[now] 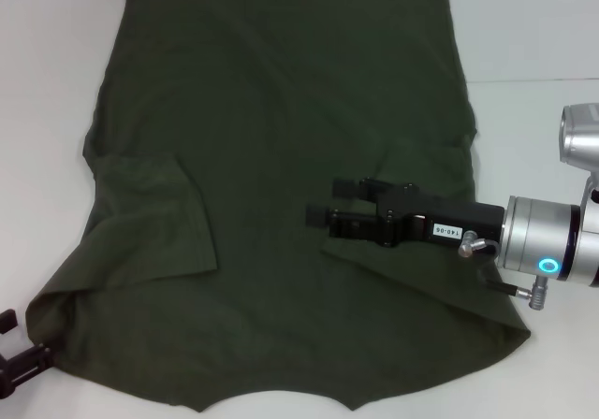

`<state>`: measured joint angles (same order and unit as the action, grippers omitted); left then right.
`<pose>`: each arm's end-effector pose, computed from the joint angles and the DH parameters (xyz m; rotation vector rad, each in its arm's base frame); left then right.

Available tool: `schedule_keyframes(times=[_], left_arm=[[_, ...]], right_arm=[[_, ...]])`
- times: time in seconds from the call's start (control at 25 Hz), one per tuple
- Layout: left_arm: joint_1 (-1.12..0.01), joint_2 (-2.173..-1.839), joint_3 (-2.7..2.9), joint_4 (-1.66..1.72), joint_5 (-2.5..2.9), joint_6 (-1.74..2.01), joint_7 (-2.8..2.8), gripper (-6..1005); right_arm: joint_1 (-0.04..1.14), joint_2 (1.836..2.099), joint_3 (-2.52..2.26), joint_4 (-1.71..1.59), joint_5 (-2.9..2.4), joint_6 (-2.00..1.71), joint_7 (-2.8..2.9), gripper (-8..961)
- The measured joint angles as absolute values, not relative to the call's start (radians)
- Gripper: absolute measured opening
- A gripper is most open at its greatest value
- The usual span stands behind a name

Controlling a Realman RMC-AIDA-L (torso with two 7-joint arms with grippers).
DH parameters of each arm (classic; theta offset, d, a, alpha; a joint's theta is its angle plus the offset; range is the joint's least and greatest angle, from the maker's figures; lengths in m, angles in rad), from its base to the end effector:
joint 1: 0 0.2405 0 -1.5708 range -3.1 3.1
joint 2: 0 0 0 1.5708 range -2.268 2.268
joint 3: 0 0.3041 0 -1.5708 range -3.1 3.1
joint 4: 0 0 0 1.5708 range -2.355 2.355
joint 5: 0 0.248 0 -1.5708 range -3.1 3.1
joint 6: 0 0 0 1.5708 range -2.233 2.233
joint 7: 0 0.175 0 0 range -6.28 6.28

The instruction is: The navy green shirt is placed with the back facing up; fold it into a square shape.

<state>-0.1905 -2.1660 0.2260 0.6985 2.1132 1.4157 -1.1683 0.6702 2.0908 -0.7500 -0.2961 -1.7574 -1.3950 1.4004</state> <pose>-0.4732 0.2630 -0.0202 -2.1081 -0.9695 -0.5052 0.2655 0.4126 -0.1156 -2.6191 0.9493 0.9904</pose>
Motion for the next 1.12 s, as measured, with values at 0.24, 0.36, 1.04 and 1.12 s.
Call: schedule_keyframes(times=[0.24,0.36,1.04,1.12], left_arm=[[-0.199,-2.166,0.248,0.698,2.129,1.415,-1.168,828],[-0.199,-2.166,0.259,0.698,2.129,1.414,-1.168,828],[-0.215,-2.168,0.302,0.696,2.14,1.427,-1.172,828],[-0.215,-2.168,0.302,0.696,2.14,1.428,-1.172,828]], right_arm=[[0.67,2.091,-0.747,-0.296,-1.756,-1.392,1.411,942],[0.67,2.091,-0.745,-0.296,-1.755,-1.391,1.411,942],[0.668,2.091,-0.738,-0.296,-1.749,-1.389,1.41,941],[0.667,2.091,-0.738,-0.296,-1.744,-1.389,1.409,941]])
